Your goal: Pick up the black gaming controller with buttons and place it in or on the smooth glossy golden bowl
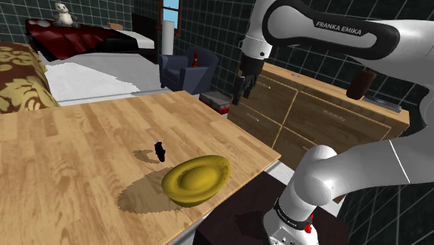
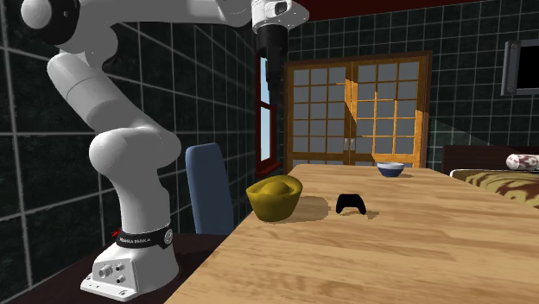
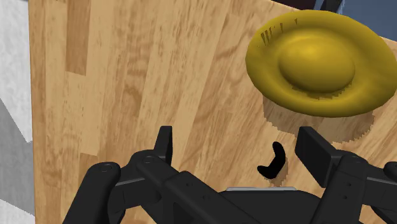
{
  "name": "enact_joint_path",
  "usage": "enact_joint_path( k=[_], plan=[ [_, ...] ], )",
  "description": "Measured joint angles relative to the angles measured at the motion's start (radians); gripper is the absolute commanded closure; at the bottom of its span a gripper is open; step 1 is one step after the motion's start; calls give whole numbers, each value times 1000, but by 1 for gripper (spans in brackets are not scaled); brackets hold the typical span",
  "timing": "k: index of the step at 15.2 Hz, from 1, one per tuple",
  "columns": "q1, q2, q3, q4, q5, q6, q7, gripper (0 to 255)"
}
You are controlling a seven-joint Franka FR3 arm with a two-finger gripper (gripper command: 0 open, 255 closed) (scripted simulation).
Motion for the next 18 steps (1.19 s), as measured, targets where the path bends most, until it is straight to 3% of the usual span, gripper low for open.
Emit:
enact_joint_path(
  k=[5,13,18],
  plan=[
    [12,69,35,-15,8,79,26,0],
    [37,291,125,-21,6,294,100,0],
    [46,467,177,36,-24,403,155,0]
  ],
)
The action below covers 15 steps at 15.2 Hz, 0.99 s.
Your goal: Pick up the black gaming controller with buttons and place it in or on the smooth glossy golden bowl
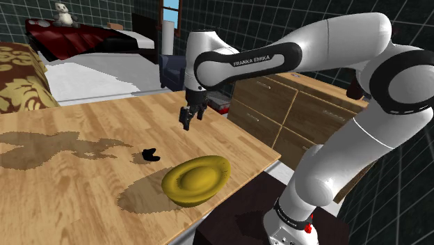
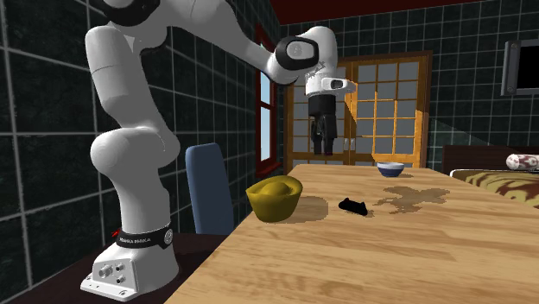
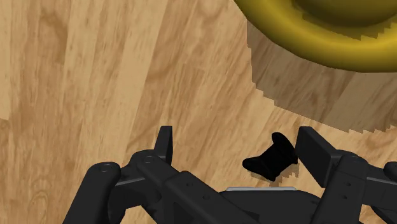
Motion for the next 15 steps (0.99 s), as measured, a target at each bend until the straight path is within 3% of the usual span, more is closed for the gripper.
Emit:
enact_joint_path(
  k=[7,15],
  plan=[
    [16,253,53,119,-85,109,88,0],
    [63,524,69,295,-199,168,183,0]
  ],
)
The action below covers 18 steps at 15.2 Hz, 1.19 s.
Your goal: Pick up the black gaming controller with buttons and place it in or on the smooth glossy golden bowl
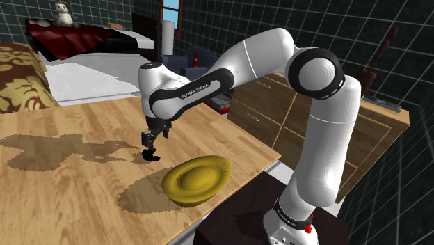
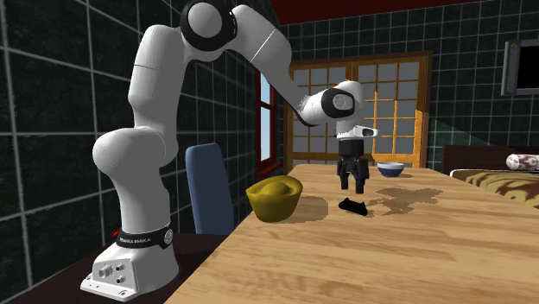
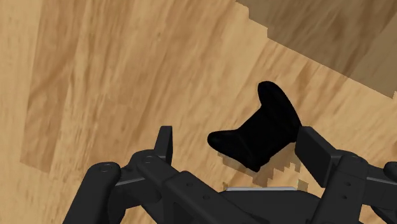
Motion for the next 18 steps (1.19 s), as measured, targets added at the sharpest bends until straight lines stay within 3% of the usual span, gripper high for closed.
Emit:
enact_joint_path(
  k=[7,13,14,18],
  plan=[
    [4,55,-10,-19,-29,73,20,0],
    [4,58,-10,-21,-31,81,21,0],
    [4,58,-10,-21,-31,82,21,255],
    [0,56,-12,-23,-30,80,16,255]
  ],
)
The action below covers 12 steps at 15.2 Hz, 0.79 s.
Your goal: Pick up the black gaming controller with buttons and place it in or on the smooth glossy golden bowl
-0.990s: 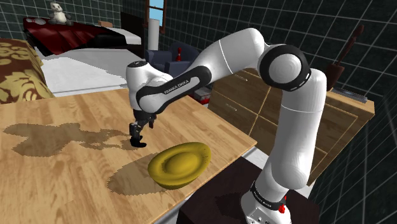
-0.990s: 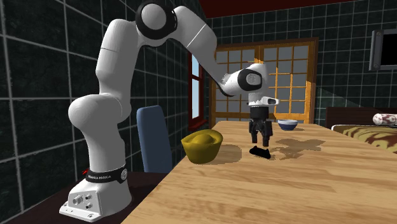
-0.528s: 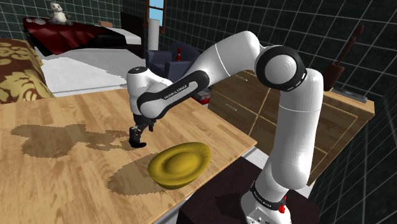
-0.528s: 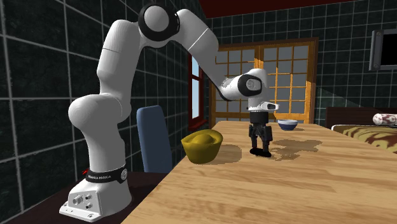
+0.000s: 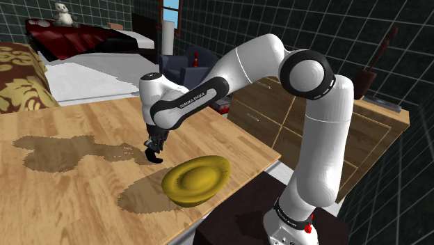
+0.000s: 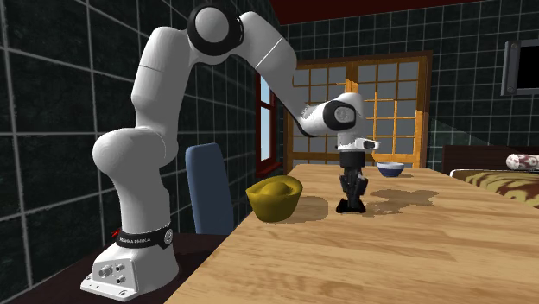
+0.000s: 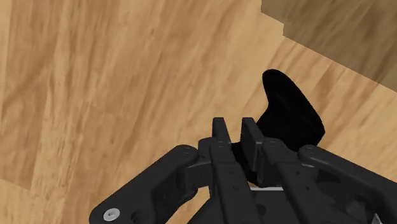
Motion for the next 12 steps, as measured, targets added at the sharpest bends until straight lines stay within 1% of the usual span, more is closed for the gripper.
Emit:
enact_joint_path(
  k=[5,6,7,8,9,10,11,12],
  plan=[
    [-1,2,-1,-1,0,-1,-1,255],
    [-1,2,-1,-1,0,-1,-1,0],
    [-1,2,-1,-1,0,-1,-1,0],
    [-27,-22,6,-45,43,53,5,0],
    [-68,-50,24,-100,139,175,0,0],
    [-110,-74,51,-158,262,310,-22,0],
    [-131,-82,65,-190,334,393,-29,0],
    [-139,-76,71,-204,367,443,-30,0]
  ],
)
